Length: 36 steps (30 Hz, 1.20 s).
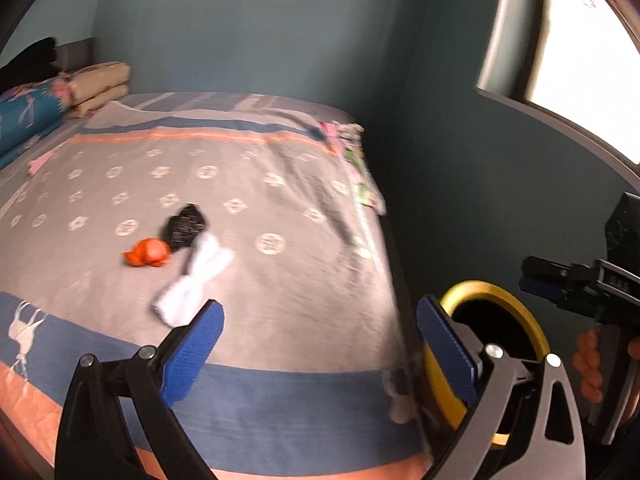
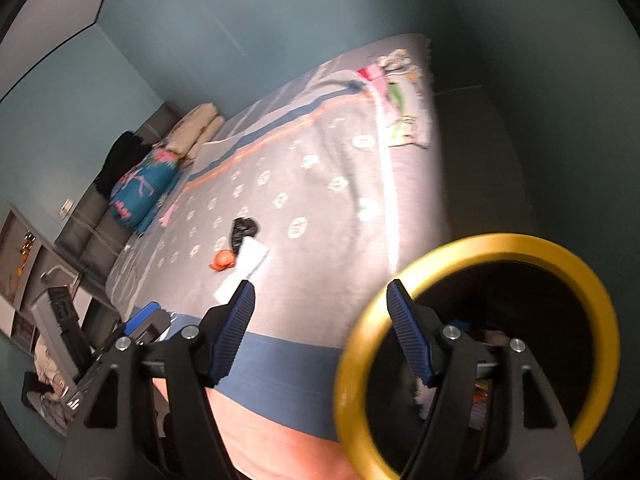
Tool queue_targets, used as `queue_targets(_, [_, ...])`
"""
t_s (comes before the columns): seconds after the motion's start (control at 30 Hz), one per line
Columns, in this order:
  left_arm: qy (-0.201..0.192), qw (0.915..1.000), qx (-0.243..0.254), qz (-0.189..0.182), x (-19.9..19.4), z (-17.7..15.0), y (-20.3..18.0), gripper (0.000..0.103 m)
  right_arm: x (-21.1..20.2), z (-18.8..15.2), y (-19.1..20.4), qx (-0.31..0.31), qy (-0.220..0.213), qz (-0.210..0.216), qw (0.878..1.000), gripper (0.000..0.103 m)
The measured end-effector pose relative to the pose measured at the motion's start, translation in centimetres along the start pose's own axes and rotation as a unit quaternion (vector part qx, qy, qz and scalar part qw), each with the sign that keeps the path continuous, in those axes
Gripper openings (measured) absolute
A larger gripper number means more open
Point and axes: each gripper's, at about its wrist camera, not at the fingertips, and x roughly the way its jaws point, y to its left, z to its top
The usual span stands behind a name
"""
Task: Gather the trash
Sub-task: 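Move both grippers back toward the remaining black bag and orange peel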
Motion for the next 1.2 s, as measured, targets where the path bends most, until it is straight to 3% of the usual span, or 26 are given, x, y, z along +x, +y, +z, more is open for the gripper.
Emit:
queue_targets(0.37, [-0.019,0.9944,-0.071,0.076,0.5,1.7,11.3,0.094,8.8,0.9,7.7,-0.035,0.050,0.039,0.997,0.067])
queue_targets(0.7, [-0.001,0.9864,-0.106,0.125,4.2,2.1,19.3,0.094,18.3,0.7,12.4,-0.057,0.117,0.041,0.991,0.067])
queue_targets(0.97, [0.019,0.9841,-0.118,0.131,8.3,2.4,22.8,0.094,24.7,0.4,15.1,-0.081,0.149,0.040,0.985,0.067])
queue_targets(1.2, [0.033,0.9832,-0.126,0.128,11.9,2.7,25.0,0.094,29.8,3.1,16.3,-0.082,0.149,0.020,0.985,0.067])
